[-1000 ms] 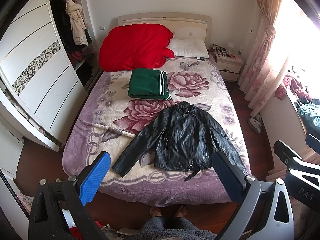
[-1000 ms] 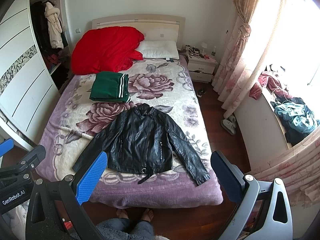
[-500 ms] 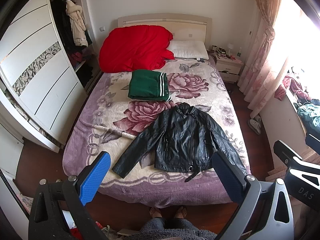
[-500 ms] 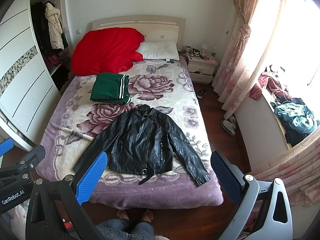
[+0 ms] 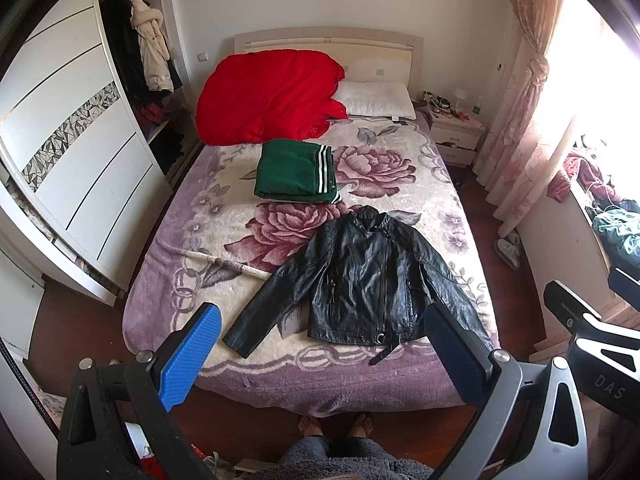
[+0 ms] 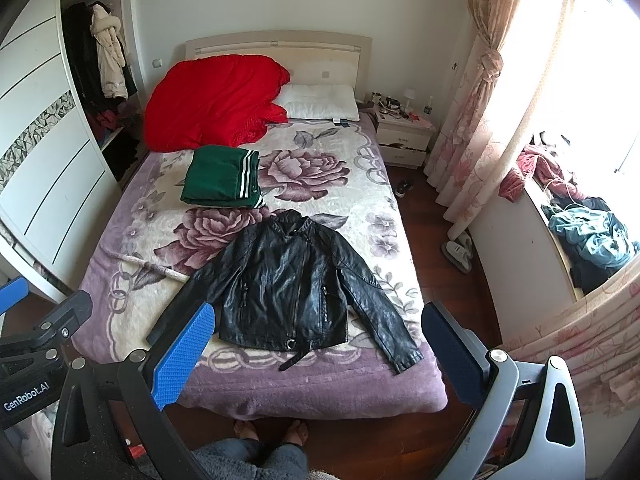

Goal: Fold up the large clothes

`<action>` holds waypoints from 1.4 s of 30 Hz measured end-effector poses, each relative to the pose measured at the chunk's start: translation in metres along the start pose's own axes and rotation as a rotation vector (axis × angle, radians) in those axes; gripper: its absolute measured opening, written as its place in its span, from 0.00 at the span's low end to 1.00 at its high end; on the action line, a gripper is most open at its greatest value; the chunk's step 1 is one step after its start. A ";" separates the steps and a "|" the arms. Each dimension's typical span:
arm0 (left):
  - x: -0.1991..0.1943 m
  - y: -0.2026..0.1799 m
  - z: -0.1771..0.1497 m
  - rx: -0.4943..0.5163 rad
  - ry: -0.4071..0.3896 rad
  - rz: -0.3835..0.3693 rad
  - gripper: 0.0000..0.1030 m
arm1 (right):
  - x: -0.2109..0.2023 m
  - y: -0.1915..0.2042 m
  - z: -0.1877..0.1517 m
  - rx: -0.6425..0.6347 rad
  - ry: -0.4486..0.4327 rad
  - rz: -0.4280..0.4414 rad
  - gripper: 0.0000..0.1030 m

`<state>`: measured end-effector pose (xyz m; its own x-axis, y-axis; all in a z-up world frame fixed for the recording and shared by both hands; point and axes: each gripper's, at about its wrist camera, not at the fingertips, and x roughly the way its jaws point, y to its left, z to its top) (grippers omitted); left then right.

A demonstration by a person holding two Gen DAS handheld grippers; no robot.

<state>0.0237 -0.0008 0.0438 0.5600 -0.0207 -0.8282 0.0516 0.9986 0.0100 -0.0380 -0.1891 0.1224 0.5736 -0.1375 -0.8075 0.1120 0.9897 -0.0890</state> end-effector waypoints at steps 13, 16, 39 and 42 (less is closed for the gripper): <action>0.133 0.008 0.015 0.039 -0.043 0.074 1.00 | 0.137 -0.047 0.006 0.311 0.133 -0.023 1.00; 0.184 0.009 -0.006 0.079 -0.011 0.099 1.00 | 0.205 -0.087 -0.028 0.454 0.211 -0.079 1.00; 0.519 -0.074 -0.101 0.102 0.411 0.273 1.00 | 0.621 -0.300 -0.449 1.811 0.220 0.011 0.82; 0.535 -0.097 -0.101 0.123 0.416 0.243 1.00 | 0.613 -0.291 -0.450 1.838 0.123 -0.006 0.82</action>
<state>0.2349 -0.1040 -0.4564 0.1915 0.2580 -0.9470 0.0713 0.9586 0.2756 -0.0841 -0.5435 -0.6092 0.5241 -0.0539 -0.8499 0.8004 -0.3098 0.5132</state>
